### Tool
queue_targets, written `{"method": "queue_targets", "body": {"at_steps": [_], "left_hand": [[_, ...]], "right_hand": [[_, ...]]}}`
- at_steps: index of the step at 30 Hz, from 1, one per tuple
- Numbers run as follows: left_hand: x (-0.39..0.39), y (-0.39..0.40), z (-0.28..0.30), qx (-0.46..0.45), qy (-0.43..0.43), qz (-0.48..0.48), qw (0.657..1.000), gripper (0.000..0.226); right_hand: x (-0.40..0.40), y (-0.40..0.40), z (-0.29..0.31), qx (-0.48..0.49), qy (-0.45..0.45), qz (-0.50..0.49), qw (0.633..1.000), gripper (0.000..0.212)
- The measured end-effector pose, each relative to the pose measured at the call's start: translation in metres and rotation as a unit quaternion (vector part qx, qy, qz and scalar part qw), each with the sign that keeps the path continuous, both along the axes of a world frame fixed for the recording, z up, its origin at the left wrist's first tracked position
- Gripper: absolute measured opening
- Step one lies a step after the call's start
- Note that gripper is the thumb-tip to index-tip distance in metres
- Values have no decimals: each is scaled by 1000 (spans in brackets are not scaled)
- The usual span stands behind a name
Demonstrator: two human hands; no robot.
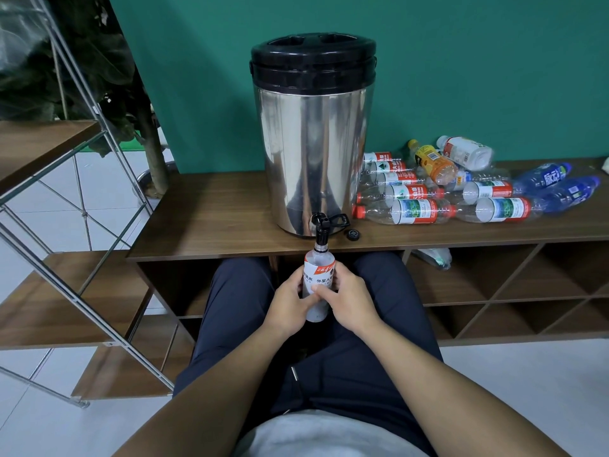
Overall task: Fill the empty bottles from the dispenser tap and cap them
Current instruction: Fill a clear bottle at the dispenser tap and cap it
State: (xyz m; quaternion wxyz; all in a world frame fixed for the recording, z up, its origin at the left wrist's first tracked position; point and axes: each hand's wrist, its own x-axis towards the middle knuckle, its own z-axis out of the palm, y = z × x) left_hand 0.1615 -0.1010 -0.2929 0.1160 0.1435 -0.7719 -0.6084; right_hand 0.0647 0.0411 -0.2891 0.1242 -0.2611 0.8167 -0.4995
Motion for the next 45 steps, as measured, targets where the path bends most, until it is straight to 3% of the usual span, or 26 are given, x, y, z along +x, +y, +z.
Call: {"method": "queue_targets", "body": {"at_steps": [45], "left_hand": [[1, 1, 2, 3, -2, 1, 1000, 50]], "right_hand": [[2, 0, 2, 2, -10, 0, 1000, 48]]}}
